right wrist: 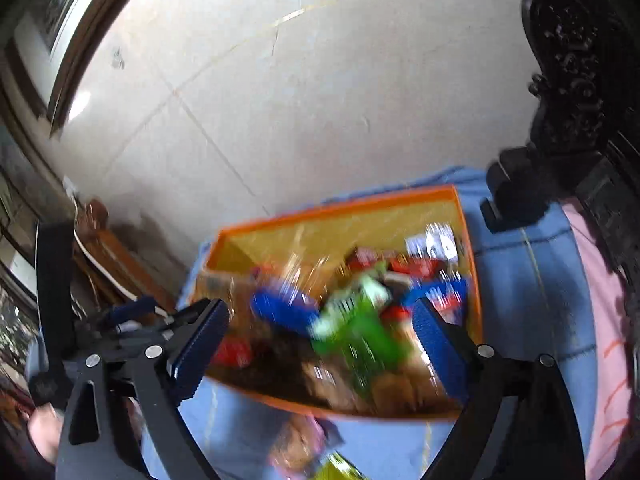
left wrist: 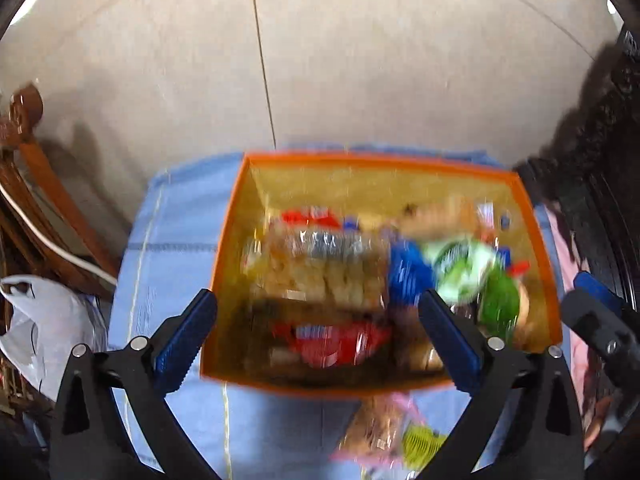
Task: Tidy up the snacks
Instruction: 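Carry the cracker bag and bread roll into the orange box and release, then grasp the pink cookie bag with left tool while right tool grasps the yellow seed pack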
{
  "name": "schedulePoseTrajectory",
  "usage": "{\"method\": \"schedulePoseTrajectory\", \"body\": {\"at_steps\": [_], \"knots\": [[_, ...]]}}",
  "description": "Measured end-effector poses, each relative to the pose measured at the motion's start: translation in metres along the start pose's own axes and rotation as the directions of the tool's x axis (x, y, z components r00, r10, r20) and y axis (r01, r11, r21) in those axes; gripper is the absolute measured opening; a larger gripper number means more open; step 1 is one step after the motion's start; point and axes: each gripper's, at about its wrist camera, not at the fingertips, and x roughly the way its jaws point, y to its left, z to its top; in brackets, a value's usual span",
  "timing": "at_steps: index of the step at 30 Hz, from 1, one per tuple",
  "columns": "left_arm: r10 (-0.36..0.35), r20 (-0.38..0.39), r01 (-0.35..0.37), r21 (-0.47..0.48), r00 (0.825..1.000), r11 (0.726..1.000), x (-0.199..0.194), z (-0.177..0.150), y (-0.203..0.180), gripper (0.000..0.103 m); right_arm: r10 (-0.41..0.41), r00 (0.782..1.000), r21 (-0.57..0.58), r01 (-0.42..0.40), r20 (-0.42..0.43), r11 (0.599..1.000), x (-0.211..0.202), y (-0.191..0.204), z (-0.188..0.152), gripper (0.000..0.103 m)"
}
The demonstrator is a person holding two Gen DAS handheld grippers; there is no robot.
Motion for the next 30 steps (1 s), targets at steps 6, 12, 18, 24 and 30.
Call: {"method": "schedulePoseTrajectory", "body": {"at_steps": [6,12,18,24,30], "knots": [[0.02,-0.086,-0.022,-0.025,0.996,0.999,0.005,-0.056,0.025,0.098,-0.073,0.994,-0.089,0.065,-0.084,0.994,-0.015,-0.003,-0.075,0.097],[0.008,-0.204,-0.013,-0.025,0.979,1.0,0.026,-0.103,0.022,0.098,-0.086,0.956,-0.136,0.049,-0.281,0.989,0.003,-0.001,-0.15,0.099],[-0.013,-0.278,0.025,0.038,0.961,0.999,0.051,-0.127,-0.013,0.098,-0.04,0.924,-0.035,0.029,-0.38,0.999,0.009,-0.01,-0.183,0.099],[-0.058,-0.337,0.077,0.045,0.94,0.996,0.084,-0.131,-0.039,0.098,-0.05,0.908,-0.007,0.051,-0.417,0.999,0.015,-0.018,-0.189,0.099],[-0.018,-0.346,0.05,0.082,0.938,0.995,0.102,-0.149,-0.032,0.074,-0.053,0.891,-0.019,0.05,-0.451,0.999,0.027,-0.013,-0.197,0.099]]}}
